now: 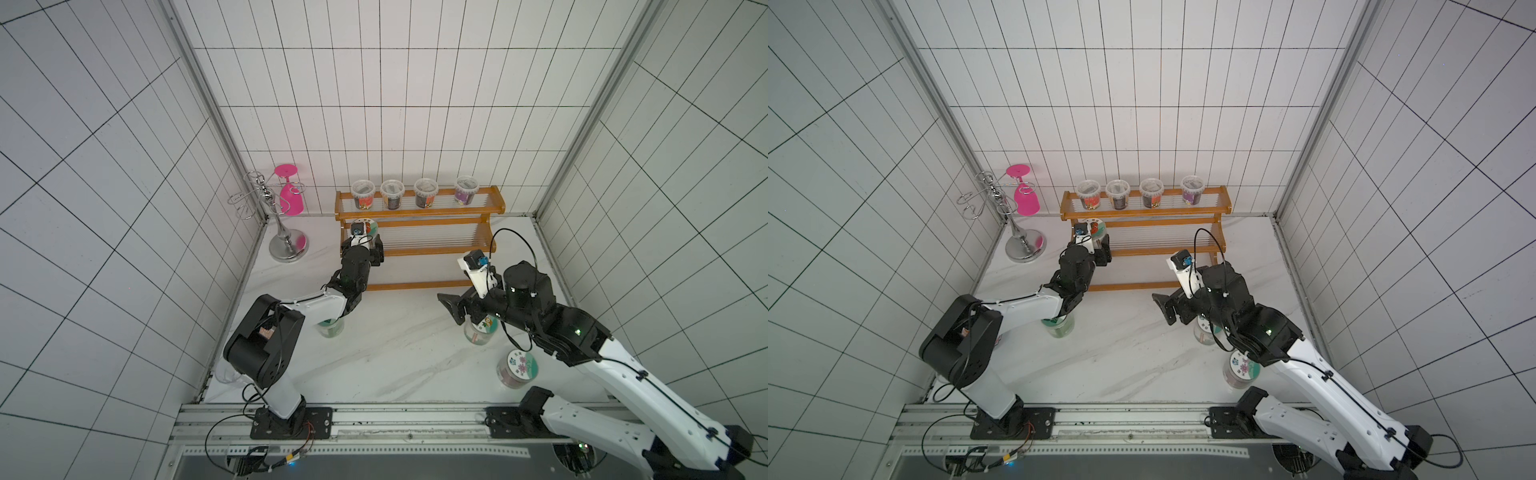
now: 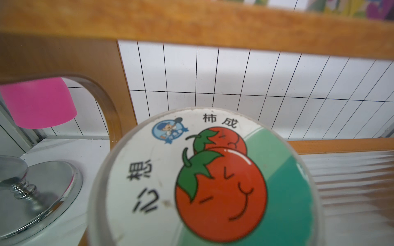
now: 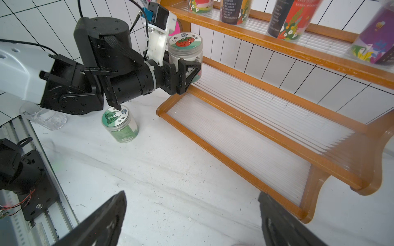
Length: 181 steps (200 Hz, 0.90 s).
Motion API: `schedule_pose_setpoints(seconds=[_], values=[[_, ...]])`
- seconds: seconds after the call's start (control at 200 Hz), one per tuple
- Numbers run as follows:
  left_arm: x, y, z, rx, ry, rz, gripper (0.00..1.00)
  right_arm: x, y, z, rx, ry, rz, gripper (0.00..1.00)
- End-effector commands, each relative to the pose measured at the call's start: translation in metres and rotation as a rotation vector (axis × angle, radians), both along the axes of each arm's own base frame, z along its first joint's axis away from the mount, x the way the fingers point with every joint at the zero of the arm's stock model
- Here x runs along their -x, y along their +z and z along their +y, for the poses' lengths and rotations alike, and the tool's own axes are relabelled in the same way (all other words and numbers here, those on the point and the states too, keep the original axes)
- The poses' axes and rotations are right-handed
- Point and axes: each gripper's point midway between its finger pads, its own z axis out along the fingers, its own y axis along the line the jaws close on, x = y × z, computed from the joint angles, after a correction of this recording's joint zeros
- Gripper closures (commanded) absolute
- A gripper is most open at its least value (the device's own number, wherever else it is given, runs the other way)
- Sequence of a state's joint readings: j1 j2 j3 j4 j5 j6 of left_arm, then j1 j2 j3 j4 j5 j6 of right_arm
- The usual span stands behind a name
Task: Place the seed container on the shelf
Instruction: Place the seed jar on the shelf.
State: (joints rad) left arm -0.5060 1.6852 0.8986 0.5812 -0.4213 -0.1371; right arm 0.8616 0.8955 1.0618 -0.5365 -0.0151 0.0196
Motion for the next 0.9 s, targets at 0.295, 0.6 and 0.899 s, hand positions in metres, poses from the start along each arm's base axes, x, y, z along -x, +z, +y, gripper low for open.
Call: schedule_pose_setpoints(seconds=[0.295,0.6,0.899], values=[[-0.022,0.000,0.002,-0.015,0.008,-0.001,0.50,-0.004,-0.010,-0.006,0.000,-0.024,0.012,0.01],[-0.016,0.005,0.000,-0.017,0.004,0.000,0.12,-0.004,-0.010,-0.009,-0.001,-0.030,0.017,0.01],[-0.002,0.018,0.005,-0.020,0.021,-0.016,0.01,-0.002,-0.010,-0.012,-0.002,-0.034,0.023,0.01]])
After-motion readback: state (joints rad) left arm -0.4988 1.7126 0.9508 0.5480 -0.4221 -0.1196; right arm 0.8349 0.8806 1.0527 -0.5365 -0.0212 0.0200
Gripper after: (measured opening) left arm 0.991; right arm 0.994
